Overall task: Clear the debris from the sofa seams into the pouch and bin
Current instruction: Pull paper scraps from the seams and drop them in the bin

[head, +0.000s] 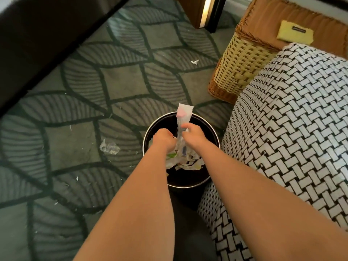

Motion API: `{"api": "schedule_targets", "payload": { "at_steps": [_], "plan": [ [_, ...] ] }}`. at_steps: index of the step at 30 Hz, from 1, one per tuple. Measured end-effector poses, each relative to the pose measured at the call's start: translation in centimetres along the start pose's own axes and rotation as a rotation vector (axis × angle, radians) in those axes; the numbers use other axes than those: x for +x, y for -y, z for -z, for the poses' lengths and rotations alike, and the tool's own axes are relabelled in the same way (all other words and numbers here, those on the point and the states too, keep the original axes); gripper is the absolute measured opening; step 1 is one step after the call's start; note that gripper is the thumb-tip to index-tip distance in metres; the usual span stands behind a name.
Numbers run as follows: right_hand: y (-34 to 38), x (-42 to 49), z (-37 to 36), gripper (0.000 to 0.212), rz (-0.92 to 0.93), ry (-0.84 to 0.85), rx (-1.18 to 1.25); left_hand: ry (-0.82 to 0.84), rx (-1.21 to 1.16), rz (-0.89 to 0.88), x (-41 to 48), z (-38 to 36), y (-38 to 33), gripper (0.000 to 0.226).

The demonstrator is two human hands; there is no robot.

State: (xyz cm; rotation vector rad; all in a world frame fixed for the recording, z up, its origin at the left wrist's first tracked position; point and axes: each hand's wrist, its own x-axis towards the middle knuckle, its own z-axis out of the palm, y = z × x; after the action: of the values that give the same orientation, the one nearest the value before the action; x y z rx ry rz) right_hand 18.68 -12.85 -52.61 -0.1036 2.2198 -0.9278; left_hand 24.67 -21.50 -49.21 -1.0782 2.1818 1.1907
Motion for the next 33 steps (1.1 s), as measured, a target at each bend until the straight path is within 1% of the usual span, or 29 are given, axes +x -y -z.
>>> {"api": "schedule_targets", "payload": {
  "at_steps": [1,3,4,6,7,8,9,10,11,14,16,18,20,22,24,27,29,31,33],
  "plan": [
    [-0.1,-0.1,-0.2,0.037,-0.031,0.048,-0.023,0.016,0.024,0.002,0.1,-0.1,0.1,0.012],
    [-0.4,-0.4,-0.7,0.034,-0.096,0.187,-0.097,0.033,0.067,0.002,0.4,-0.1,0.3,0.028],
    [-0.5,-0.5,-0.9,0.032,-0.134,0.266,-0.144,0.043,0.075,0.005,0.4,-0.1,0.3,0.027],
    [-0.6,-0.8,-0.9,0.013,-0.184,0.360,-0.288,0.074,0.091,0.004,0.4,0.0,0.3,0.011],
    [-0.7,-0.7,-0.9,0.016,-0.198,0.379,-0.353,0.076,0.107,0.002,0.6,-0.1,0.4,0.023],
    [-0.7,-0.9,-0.9,0.011,-0.196,0.407,-0.409,0.082,0.128,-0.002,0.6,0.0,0.4,0.029],
    [-0.8,-1.0,-0.8,0.020,-0.208,0.432,-0.441,0.088,0.133,-0.013,0.6,0.1,0.3,0.027],
    [-0.8,-1.1,-0.8,0.032,-0.223,0.441,-0.479,0.087,0.138,-0.018,0.6,0.1,0.3,0.020],
    [-0.8,-1.1,-0.7,0.038,-0.234,0.431,-0.487,0.087,0.143,-0.017,0.5,0.3,0.1,0.011],
    [-0.3,-1.4,-0.2,0.043,-0.225,0.306,-0.447,0.056,0.148,-0.036,0.3,0.8,-0.2,0.033],
    [0.2,-1.6,0.6,0.045,-0.189,0.218,-0.378,0.062,0.148,-0.063,-0.4,1.1,-0.7,0.035],
    [0.6,-2.2,1.8,0.038,-0.185,0.127,-0.256,0.089,0.129,-0.088,-1.3,1.2,-1.2,0.034],
    [1.1,-3.2,3.0,0.034,-0.152,0.108,-0.220,0.116,0.103,-0.112,-2.3,1.5,-1.5,0.034],
    [1.9,-4.7,4.8,0.033,-0.068,0.097,-0.203,0.101,0.051,-0.134,-3.7,1.7,-2.3,0.037],
    [2.4,-6.3,6.6,0.040,0.014,0.073,-0.161,0.050,-0.051,-0.142,-5.0,1.9,-3.1,0.036],
    [3.1,-9.1,8.9,0.038,0.139,0.047,-0.206,-0.069,-0.266,-0.184,-7.7,2.2,-4.5,0.022],
    [3.6,-11.4,10.4,0.036,0.238,0.036,-0.248,-0.120,-0.305,-0.210,-9.7,2.1,-5.5,0.026],
    [3.9,-13.7,11.9,0.040,0.305,0.011,-0.312,-0.109,-0.304,-0.240,-11.9,1.8,-6.0,0.026],
    [3.8,-15.9,13.7,0.046,0.330,-0.016,-0.331,-0.057,-0.337,-0.268,-14.2,1.3,-6.8,0.021]
  ]
}}
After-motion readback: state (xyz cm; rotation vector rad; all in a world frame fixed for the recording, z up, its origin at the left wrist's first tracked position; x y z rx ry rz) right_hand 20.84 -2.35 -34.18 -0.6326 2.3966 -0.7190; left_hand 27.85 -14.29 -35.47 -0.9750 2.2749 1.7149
